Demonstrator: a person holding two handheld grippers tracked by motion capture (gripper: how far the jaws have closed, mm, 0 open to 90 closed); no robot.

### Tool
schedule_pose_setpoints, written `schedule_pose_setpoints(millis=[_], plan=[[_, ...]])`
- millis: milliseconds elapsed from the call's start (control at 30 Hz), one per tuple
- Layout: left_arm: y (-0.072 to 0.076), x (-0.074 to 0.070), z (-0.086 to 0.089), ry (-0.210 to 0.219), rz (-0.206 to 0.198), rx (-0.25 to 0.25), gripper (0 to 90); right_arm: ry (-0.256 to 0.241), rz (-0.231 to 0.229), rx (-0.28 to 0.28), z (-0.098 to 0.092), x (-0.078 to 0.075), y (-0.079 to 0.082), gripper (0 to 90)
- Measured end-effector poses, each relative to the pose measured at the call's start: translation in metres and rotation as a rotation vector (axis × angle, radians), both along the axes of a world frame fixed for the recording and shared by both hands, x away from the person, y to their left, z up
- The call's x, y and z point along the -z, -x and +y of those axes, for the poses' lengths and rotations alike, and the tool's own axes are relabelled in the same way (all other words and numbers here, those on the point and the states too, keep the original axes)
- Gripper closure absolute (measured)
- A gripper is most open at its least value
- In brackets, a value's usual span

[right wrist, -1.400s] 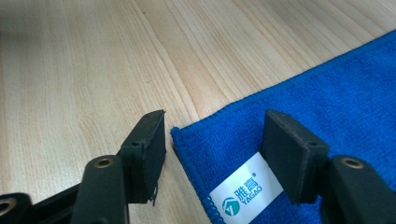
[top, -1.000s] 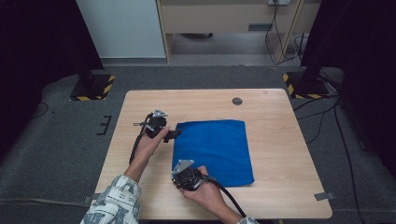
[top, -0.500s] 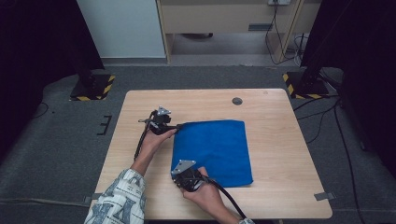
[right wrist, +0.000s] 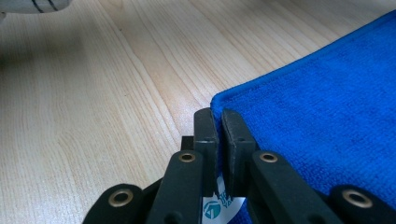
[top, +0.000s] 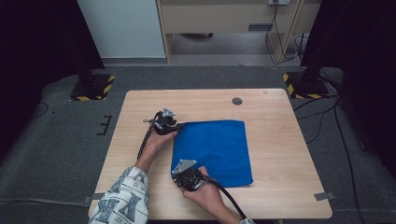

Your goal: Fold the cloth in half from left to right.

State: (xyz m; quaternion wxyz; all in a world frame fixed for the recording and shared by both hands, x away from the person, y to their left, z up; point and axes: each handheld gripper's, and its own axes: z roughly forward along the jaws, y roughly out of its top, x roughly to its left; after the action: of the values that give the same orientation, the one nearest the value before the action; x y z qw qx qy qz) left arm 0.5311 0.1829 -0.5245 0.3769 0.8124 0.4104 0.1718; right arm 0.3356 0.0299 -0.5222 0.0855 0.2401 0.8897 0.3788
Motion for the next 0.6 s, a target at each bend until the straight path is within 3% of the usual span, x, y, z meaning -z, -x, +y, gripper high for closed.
schedule_pose_setpoints(millis=[100,200,367,600], plan=[[-0.001,-0.002,-0.001,0.009,0.024,0.017,73.2,-0.005,-0.003,0.005,-0.001,-0.002,0.001,86.5],[0.0,-0.005,-0.001,0.045,0.035,0.021,85.8,-0.018,-0.007,0.0,-0.003,-0.004,0.002,86.7],[0.002,-0.017,-0.001,0.077,0.042,0.01,88.1,-0.034,-0.018,0.01,-0.006,-0.011,0.004,86.9],[0.004,-0.027,0.008,0.061,0.062,-0.026,88.1,-0.04,-0.034,0.019,-0.004,-0.018,0.011,87.3]])
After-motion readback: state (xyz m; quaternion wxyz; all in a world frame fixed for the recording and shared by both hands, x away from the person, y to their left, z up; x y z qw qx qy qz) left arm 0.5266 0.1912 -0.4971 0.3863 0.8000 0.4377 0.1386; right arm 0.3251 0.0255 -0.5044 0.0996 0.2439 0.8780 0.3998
